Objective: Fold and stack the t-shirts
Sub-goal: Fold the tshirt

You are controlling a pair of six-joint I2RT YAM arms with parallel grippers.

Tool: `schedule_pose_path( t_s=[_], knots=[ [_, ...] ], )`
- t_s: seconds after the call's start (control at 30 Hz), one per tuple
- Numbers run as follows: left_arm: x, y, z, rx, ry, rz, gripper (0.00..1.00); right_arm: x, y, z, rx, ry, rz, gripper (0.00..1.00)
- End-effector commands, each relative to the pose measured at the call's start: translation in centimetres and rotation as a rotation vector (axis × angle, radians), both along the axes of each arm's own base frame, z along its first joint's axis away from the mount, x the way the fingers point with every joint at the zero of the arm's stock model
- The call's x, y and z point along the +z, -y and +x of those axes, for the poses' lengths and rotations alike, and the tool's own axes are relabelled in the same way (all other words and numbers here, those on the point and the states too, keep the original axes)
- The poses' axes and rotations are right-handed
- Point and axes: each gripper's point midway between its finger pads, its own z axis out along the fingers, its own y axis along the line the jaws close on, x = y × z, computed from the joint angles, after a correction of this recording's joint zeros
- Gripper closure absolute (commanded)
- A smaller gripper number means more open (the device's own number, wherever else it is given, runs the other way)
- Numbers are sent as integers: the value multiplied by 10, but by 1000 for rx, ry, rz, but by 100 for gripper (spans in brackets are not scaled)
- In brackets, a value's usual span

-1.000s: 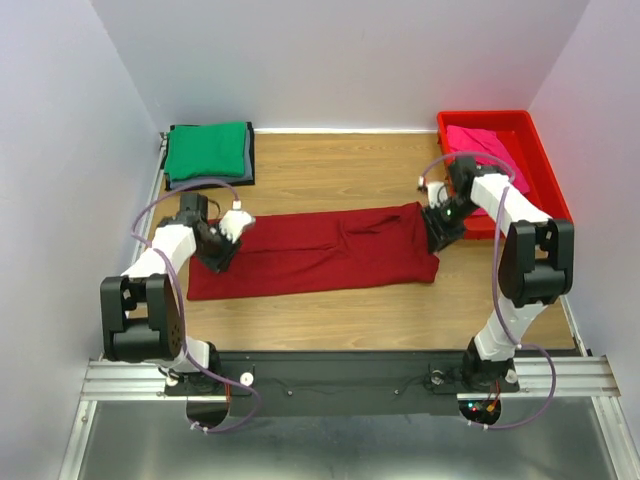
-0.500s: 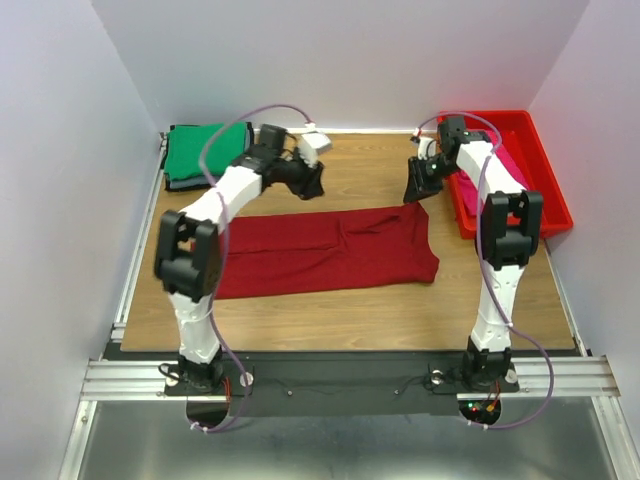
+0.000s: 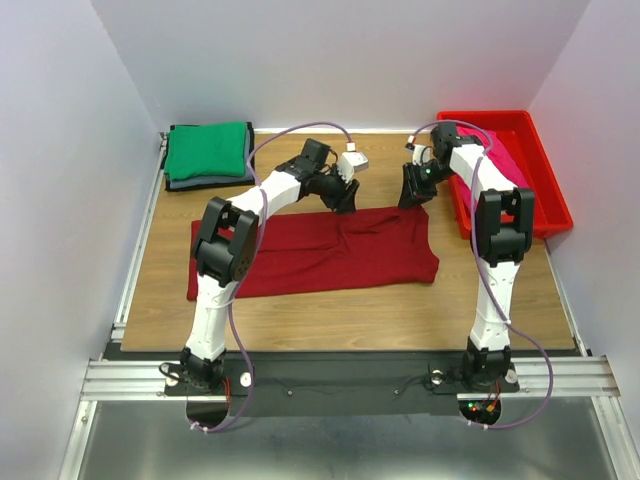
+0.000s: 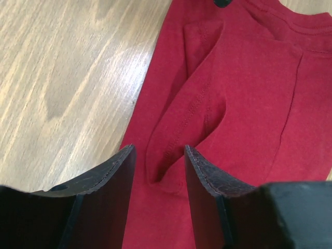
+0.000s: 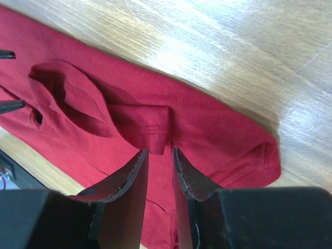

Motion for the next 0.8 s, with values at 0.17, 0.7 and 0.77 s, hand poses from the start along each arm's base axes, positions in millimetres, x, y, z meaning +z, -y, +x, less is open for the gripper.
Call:
schedule_pose_path(
  t_s=[0.17, 0.7, 0.77],
  knots=[
    [1, 3, -8, -34, -20, -8, 49, 2, -7, 9, 0, 28, 23, 69],
    [-25, -8, -24, -54, -99, 65, 58, 0, -7, 10, -3, 24, 17, 66],
    [-26, -9, -23, -53, -97, 74, 65, 0, -7, 10, -5, 22, 21, 66]
  ],
)
